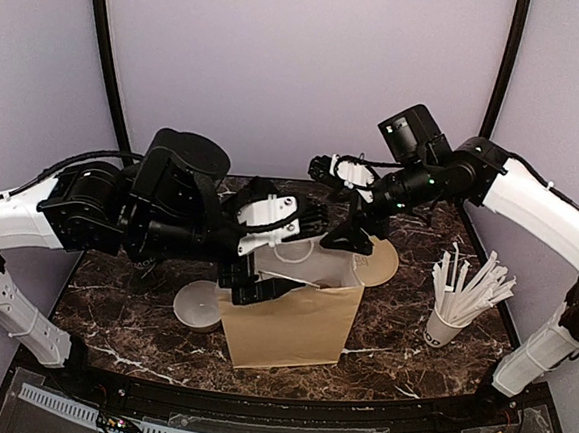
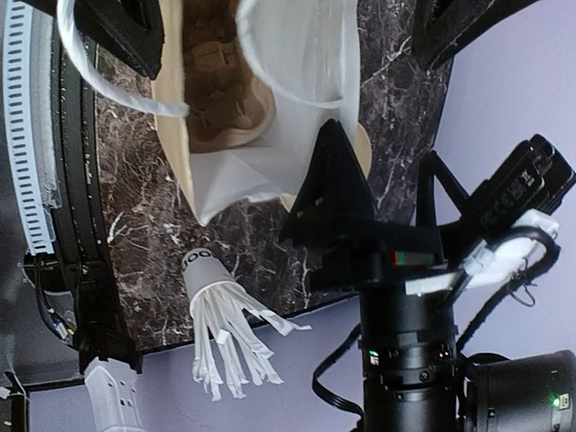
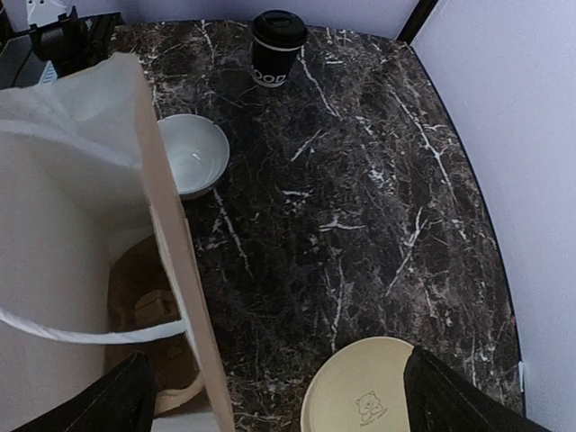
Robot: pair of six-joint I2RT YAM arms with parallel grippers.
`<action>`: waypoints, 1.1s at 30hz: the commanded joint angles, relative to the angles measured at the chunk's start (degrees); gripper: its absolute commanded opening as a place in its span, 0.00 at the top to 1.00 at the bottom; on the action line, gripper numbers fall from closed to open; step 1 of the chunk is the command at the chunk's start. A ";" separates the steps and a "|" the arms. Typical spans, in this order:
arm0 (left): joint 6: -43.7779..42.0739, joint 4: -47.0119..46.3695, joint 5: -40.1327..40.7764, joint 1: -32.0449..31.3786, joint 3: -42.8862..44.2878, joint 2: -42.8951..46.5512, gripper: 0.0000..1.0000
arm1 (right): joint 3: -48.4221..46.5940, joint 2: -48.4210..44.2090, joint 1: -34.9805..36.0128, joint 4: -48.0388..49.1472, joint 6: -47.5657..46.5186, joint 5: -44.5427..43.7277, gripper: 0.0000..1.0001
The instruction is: Pack the takeout coffee
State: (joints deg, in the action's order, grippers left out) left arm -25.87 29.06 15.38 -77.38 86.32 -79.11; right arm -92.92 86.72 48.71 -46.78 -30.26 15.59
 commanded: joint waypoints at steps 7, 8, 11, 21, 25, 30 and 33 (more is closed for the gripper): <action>6.55 0.17 -16.02 -2.16 -0.01 12.62 0.01 | -5.71 -6.51 -0.14 -9.04 -2.96 10.65 0.01; 6.23 0.66 -16.80 -2.16 0.47 12.64 0.01 | -5.61 -5.98 -0.12 -8.32 -2.45 10.11 0.02; 4.68 1.05 -13.22 -2.16 0.92 13.27 0.02 | -6.66 -3.09 -0.08 -6.62 -1.05 7.70 0.06; 3.32 -15.69 11.67 -1.04 -8.10 21.31 0.02 | -13.78 7.95 5.53 -10.71 -1.64 7.15 0.15; 3.98 -16.53 11.93 -1.03 -10.06 22.94 0.02 | -17.80 11.15 5.63 -10.42 -0.31 4.58 0.45; 4.46 -17.26 11.74 -1.07 -12.02 23.84 0.02 | -19.86 11.06 3.76 -8.39 -0.16 3.08 1.00; 4.11 -17.65 11.84 -1.08 -12.82 24.05 0.02 | -20.02 10.85 3.44 -9.01 -0.42 2.65 0.89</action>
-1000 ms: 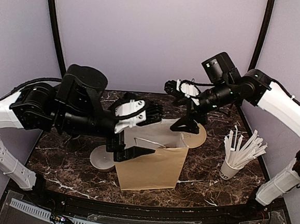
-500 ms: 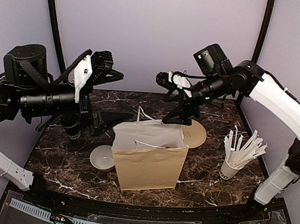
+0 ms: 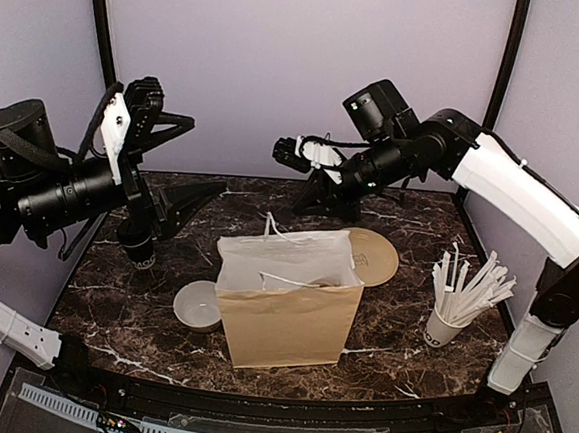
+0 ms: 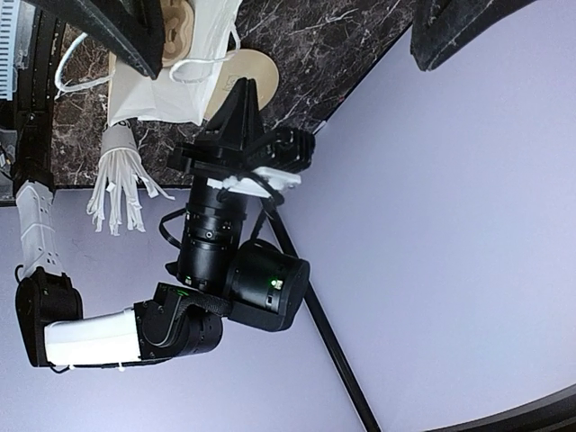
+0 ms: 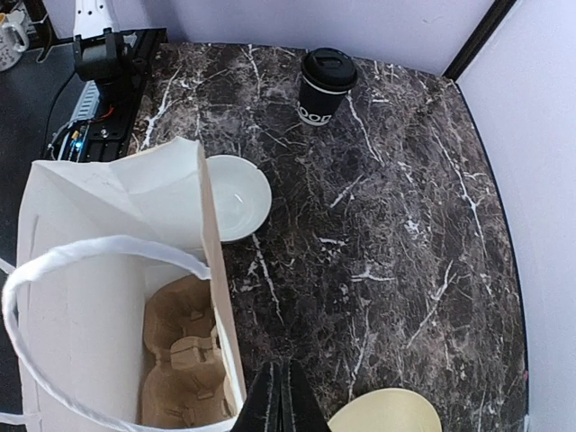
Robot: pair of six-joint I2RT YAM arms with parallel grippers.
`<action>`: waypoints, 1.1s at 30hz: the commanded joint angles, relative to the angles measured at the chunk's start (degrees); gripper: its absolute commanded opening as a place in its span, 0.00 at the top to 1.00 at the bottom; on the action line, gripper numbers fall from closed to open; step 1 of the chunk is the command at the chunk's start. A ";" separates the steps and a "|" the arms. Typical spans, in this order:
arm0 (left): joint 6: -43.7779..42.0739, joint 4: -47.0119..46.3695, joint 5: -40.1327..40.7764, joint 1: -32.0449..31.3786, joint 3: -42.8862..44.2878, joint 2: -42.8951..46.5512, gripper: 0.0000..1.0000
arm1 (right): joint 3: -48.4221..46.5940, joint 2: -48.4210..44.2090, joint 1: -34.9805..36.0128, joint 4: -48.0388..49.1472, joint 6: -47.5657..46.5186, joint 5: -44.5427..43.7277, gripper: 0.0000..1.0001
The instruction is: Pack the takeout coffee
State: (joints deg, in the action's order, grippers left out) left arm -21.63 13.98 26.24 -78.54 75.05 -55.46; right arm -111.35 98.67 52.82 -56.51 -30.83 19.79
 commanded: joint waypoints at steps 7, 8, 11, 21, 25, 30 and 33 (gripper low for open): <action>-0.59 -2.47 2.04 0.08 -1.81 0.49 0.02 | 0.68 -6.32 -1.31 -1.78 -1.20 -3.63 0.37; -0.71 -2.55 2.32 0.11 -1.87 0.51 0.02 | 0.69 -7.21 -1.31 -3.31 -2.97 -2.03 0.30; -1.13 -2.88 2.56 0.06 -2.19 0.46 0.02 | 3.55 -11.46 -0.78 -8.09 -9.70 4.70 0.08; -2.10 -3.50 2.83 0.19 -2.00 -1.22 0.02 | -0.71 -2.37 3.43 -1.86 -1.20 0.99 0.16; -1.18 -3.15 2.85 0.19 -2.11 -0.92 0.02 | -5.46 1.93 3.43 -2.42 0.93 0.81 0.30; -0.58 -4.17 3.07 0.17 -3.76 0.81 0.02 | -6.55 1.35 1.22 1.18 2.24 -3.68 1.00; -1.10 -5.20 2.86 0.19 -4.67 1.38 0.02 | -6.39 -0.44 -1.11 4.43 3.08 -5.03 1.00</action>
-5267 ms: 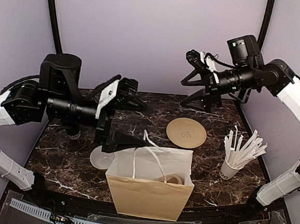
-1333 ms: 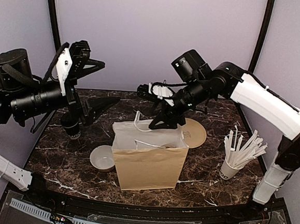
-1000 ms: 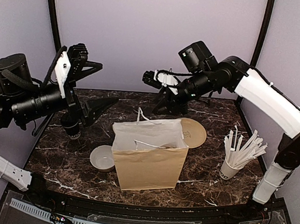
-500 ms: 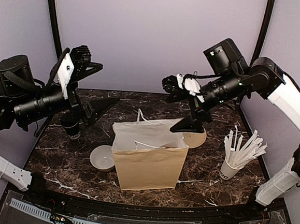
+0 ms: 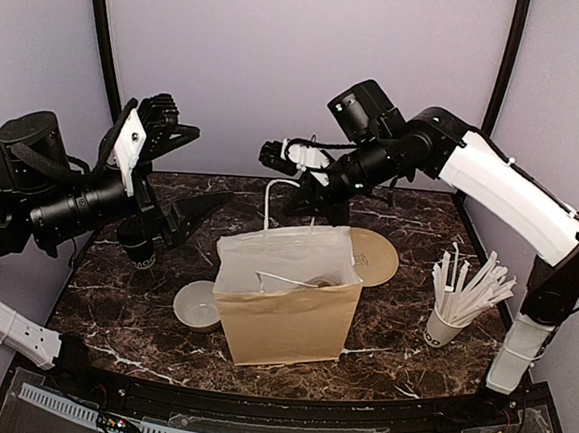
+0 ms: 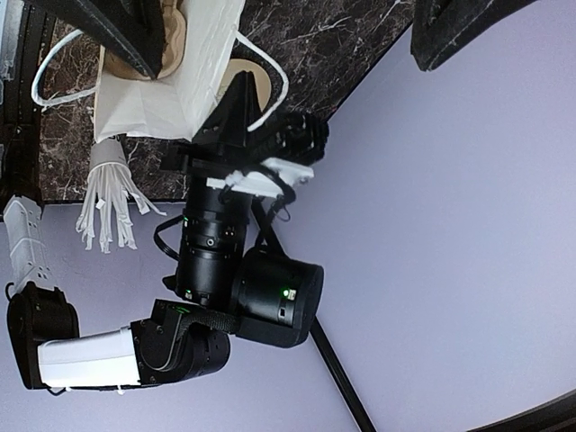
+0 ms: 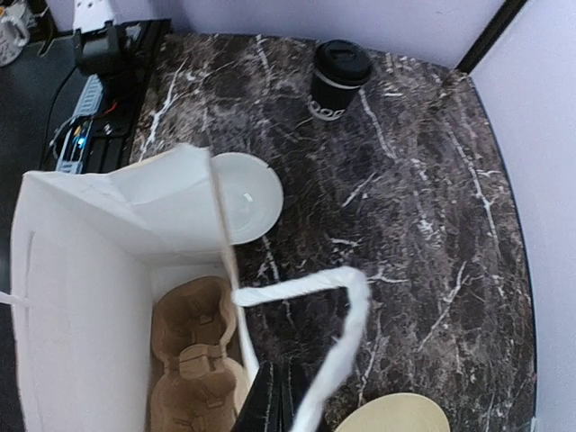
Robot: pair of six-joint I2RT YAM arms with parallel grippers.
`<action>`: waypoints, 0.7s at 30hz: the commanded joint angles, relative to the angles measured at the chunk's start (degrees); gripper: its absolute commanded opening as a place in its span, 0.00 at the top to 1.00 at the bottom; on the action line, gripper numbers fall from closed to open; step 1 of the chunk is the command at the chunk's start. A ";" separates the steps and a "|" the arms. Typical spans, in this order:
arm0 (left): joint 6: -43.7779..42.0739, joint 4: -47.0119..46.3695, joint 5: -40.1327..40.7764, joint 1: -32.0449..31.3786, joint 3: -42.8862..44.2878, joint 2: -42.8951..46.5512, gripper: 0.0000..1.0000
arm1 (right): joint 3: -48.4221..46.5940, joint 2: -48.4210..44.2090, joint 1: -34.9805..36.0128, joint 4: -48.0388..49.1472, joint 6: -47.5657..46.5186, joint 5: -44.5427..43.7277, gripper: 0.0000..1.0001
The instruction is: Pack the takeout coffee
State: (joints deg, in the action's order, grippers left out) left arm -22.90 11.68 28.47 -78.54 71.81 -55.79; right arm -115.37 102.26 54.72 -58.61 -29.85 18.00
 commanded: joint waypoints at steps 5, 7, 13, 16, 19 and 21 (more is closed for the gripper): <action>-0.73 -3.44 0.23 0.18 -1.76 1.36 0.02 | -0.78 -6.34 -3.10 7.34 1.98 0.46 1.00; -1.01 -3.57 0.07 0.20 -1.76 1.18 0.02 | 1.11 -7.06 -2.20 6.16 1.83 3.96 1.00; -1.24 -3.64 -0.12 0.19 -1.98 1.36 0.02 | 8.22 -9.72 2.09 -0.74 -3.03 10.99 1.00; -1.12 -3.58 -0.16 0.19 -1.95 1.47 0.02 | 8.31 -10.59 4.19 -7.54 -6.30 15.90 1.00; -1.43 -4.08 -0.31 0.19 -1.94 1.41 0.02 | 8.57 -11.70 5.99 -10.64 -7.28 17.54 1.00; -1.83 -4.45 -0.48 0.19 -1.87 1.04 0.02 | 9.76 -12.57 6.67 -11.17 -7.65 17.55 1.00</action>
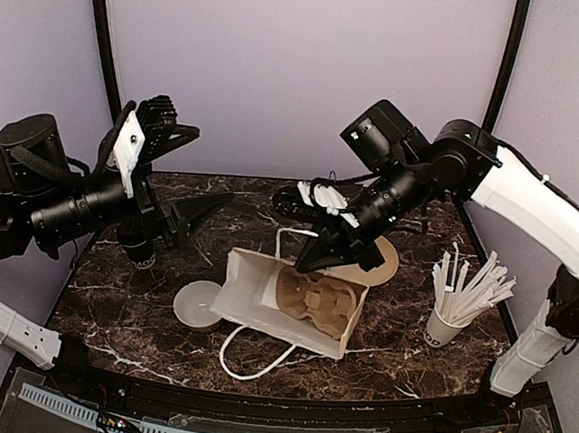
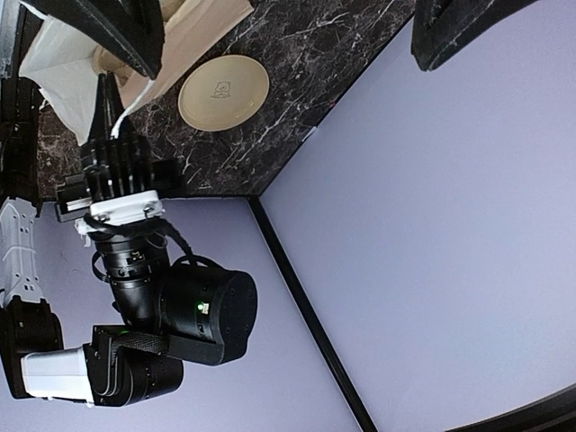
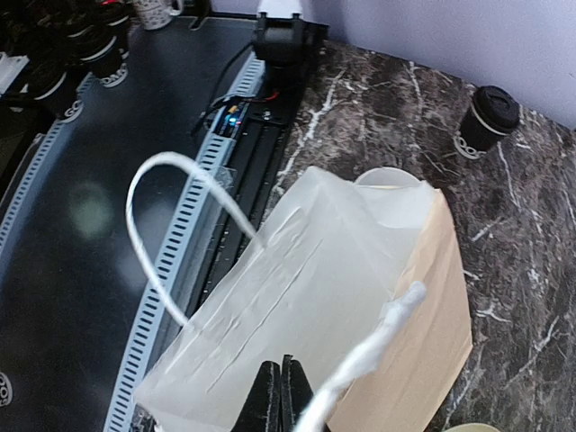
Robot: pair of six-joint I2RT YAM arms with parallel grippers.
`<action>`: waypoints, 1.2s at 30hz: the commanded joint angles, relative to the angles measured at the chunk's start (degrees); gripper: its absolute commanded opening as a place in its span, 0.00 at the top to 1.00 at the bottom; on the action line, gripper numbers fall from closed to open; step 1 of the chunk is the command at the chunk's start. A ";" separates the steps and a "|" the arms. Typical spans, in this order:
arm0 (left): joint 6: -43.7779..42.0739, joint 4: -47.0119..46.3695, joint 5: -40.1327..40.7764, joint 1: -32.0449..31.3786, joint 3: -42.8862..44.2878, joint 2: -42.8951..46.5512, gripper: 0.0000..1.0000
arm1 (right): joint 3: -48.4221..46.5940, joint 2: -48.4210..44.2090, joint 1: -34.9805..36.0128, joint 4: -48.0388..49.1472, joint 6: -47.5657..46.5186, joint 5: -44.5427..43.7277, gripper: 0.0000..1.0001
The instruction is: Pack the takeout coffee
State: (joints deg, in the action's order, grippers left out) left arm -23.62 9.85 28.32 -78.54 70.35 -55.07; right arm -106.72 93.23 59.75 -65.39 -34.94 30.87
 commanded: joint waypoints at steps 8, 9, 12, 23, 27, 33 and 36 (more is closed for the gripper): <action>-0.39 0.42 -0.05 0.22 1.29 -1.31 0.02 | 3.55 -5.56 1.63 -3.32 -2.80 1.42 1.00; -0.25 3.03 -0.20 0.18 1.51 -1.81 0.03 | 3.22 -6.05 1.42 -2.94 -2.77 0.72 1.00; 0.19 11.24 -4.67 0.15 2.48 -2.81 0.09 | 2.87 -6.89 0.68 -0.26 -1.24 -2.11 1.00; -1.25 25.42 -27.37 0.06 3.46 -9.85 0.17 | 2.73 -4.06 -8.68 4.29 -0.49 -1.72 0.98; -4.18 25.61 -26.05 0.06 2.83 -13.28 0.15 | 2.65 -3.37 -9.28 4.68 -0.40 -1.60 0.97; -10.23 9.49 -20.74 0.19 -1.51 -14.61 0.10 | 1.66 -2.45 -9.46 4.17 -0.24 -1.65 0.97; -12.75 4.73 -16.85 0.15 -1.09 -16.72 0.13 | 1.84 -2.40 -9.46 3.91 -0.05 -1.35 0.96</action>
State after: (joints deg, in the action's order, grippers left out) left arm -31.18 24.99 6.48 -78.52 69.58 -70.26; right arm -103.42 90.45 50.54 -62.65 -35.77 28.53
